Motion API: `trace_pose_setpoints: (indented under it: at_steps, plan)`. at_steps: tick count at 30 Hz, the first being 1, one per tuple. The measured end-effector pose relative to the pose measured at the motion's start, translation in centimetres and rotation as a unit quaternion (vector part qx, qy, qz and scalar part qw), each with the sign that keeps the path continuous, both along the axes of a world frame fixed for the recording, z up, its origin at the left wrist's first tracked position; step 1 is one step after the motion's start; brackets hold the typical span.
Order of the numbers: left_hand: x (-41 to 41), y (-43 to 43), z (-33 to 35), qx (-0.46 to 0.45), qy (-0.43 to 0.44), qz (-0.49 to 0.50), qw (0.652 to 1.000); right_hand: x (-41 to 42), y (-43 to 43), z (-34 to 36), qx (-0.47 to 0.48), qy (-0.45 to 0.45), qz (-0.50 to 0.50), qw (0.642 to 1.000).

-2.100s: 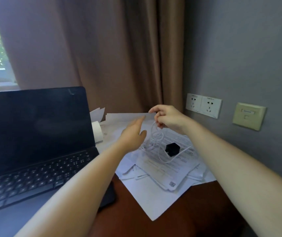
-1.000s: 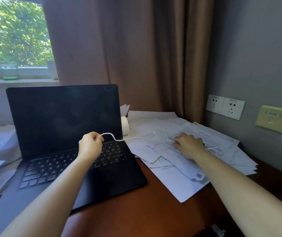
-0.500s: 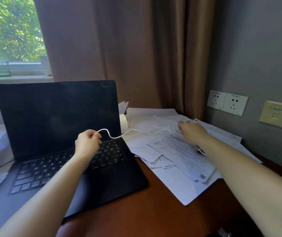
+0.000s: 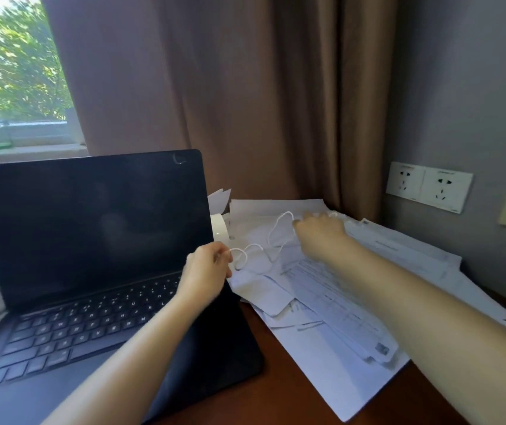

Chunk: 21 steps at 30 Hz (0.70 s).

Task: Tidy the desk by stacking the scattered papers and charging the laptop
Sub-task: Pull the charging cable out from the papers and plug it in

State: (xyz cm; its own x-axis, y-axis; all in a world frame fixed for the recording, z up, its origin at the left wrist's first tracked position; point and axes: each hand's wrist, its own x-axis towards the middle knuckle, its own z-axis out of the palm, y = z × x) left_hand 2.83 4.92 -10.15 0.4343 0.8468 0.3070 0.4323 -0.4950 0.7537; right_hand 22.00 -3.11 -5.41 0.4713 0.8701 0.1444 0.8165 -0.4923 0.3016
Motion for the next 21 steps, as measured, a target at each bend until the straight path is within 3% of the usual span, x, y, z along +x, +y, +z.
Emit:
trace_pose_setpoints:
  at_steps: [2, 4, 5, 6, 8, 10, 17, 21]
  plan:
    - [0.7, -0.3, -0.3, 0.011, 0.018, -0.012, 1.0, -1.8, 0.4, 0.3, 0.001, -0.073, 0.033, 0.997]
    - [1.1, -0.4, -0.3, 0.022, 0.015, -0.017, 1.0, -3.2, 1.1, 0.3, 0.044, -0.077, 0.103, 0.991]
    - [1.3, -0.4, -0.2, 0.031, 0.011, -0.017, 0.999, -3.7, 1.5, 0.2, 0.08, -0.026, 0.149, 0.985]
    - [1.4, -0.4, -0.1, 0.044, 0.007, -0.018, 0.999, -4.3, 1.8, 0.1, 0.116, 0.081, 0.192, 0.971]
    - [1.5, -0.6, 0.1, 0.076, 0.005, -0.02, 0.997, -5.4, 2.1, -0.5, 0.15, 0.337, 0.243, 0.897]
    - [1.3, -0.9, 0.1, 0.095, -0.005, -0.023, 0.995, -6.1, 2.2, -1.4, 0.165, 0.437, 0.274, 0.841]
    - [-0.2, 0.1, -1.3, 0.094, -0.015, -0.007, 0.995, -5.2, 2.7, -2.6, 0.178, 0.369, 0.273, 0.87]
    - [-0.2, 0.0, -1.8, 0.096, -0.039, -0.009, 0.995, -4.4, 2.9, -4.5, 0.23, 0.363, 0.271, 0.861]
